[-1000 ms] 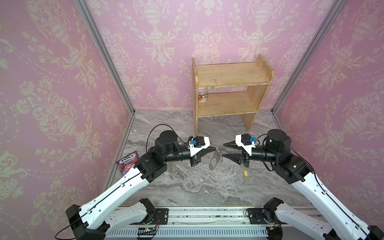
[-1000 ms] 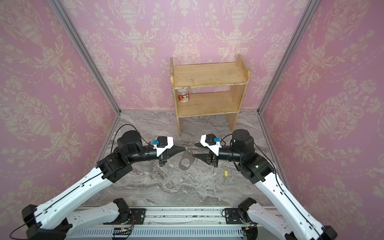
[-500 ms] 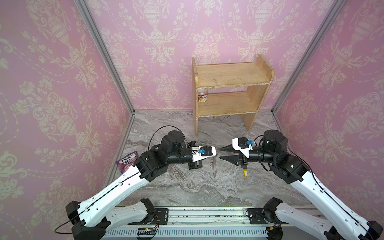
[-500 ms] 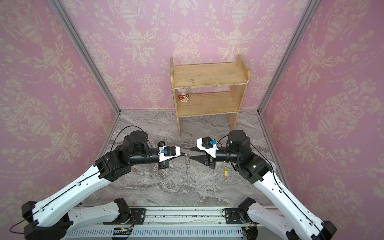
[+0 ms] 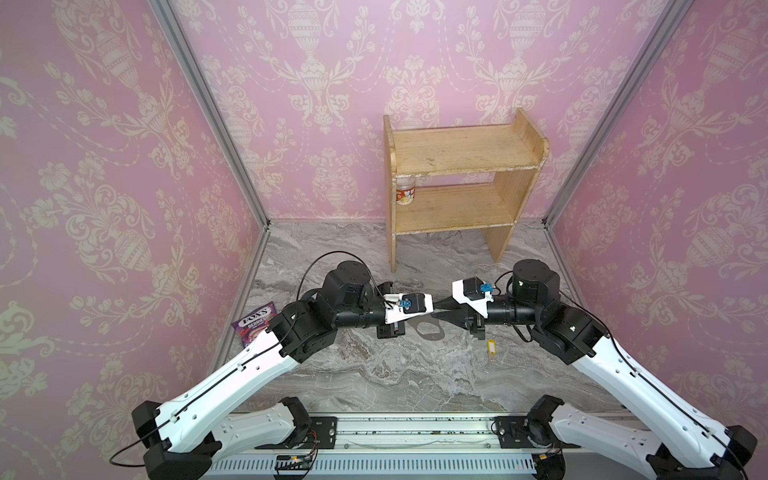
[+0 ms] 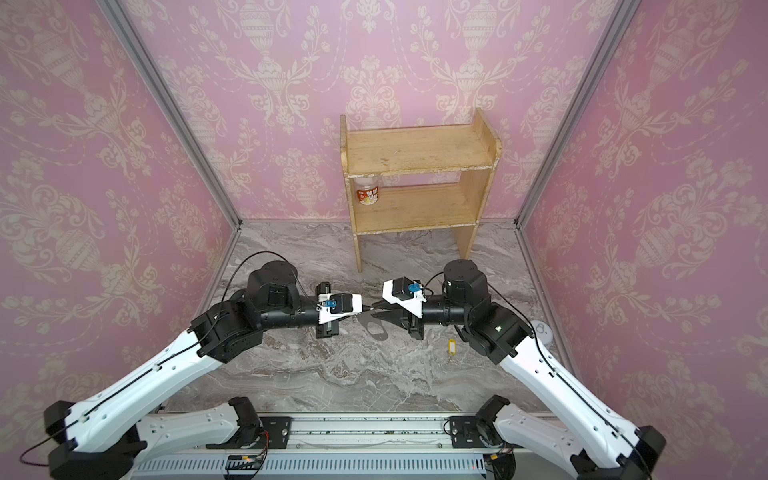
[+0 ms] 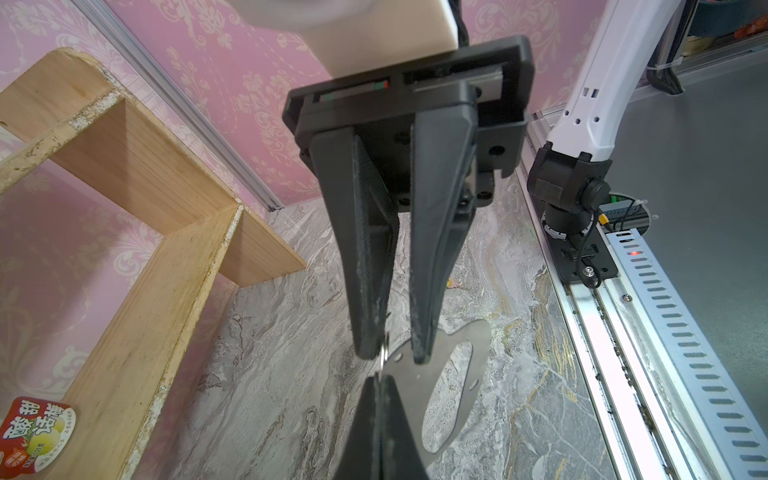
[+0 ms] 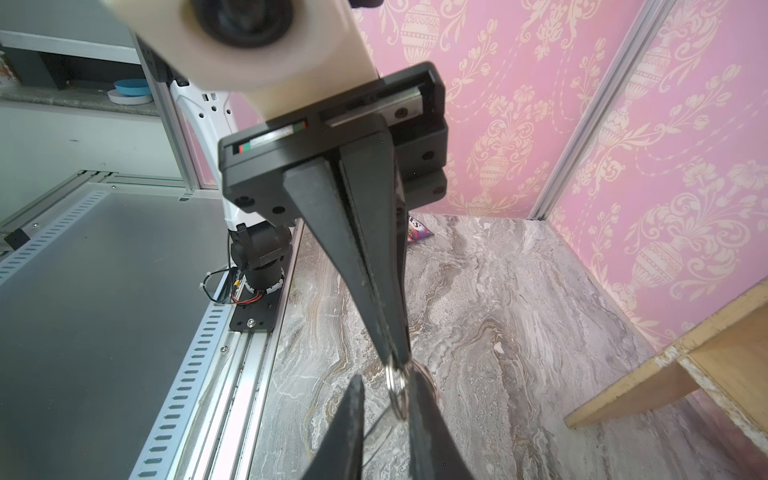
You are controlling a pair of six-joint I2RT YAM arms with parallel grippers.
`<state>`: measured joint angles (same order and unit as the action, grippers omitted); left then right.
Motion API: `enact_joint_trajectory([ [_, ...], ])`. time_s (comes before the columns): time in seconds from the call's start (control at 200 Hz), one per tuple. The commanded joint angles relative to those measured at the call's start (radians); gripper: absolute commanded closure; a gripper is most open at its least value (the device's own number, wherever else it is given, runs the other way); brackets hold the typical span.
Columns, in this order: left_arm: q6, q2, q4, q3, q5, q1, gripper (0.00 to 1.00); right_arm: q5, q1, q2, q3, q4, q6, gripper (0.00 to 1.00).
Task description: Put the keys on the keyring
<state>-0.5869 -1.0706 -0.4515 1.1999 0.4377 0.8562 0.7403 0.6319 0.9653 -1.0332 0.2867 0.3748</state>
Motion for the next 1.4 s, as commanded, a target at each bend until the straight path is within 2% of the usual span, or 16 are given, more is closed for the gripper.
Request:
enact_joint_trajectory([
  [0.0,-0.014,0.011,-0.001,0.038,-0.001,0.009,1.0,-0.023,0.006,0.001,-0.031,0.007,0.016,0.84],
  [0.425,0.0,0.015,0.014,0.043,0.01,0.009,1.0,-0.026,0.008,0.003,-0.03,0.013,0.011,1.0],
  [0.625,0.017,0.015,0.037,0.023,-0.007,0.009,1.0,-0.037,0.007,-0.009,-0.015,-0.026,-0.031,1.0],
  [0.816,0.054,0.039,0.101,-0.024,-0.043,0.009,0.77,-0.049,0.005,-0.026,-0.005,-0.079,-0.102,1.0],
  [0.891,0.075,0.056,0.133,-0.042,-0.056,0.01,0.72,-0.049,0.003,-0.021,-0.008,-0.086,-0.135,1.0],
  [1.081,0.118,0.081,0.182,-0.075,-0.069,0.01,0.64,-0.041,-0.001,-0.048,0.036,-0.162,-0.212,1.0],
  [1.396,0.192,0.077,0.278,-0.118,-0.033,0.009,0.64,-0.036,-0.021,-0.11,0.119,-0.362,-0.333,1.0],
])
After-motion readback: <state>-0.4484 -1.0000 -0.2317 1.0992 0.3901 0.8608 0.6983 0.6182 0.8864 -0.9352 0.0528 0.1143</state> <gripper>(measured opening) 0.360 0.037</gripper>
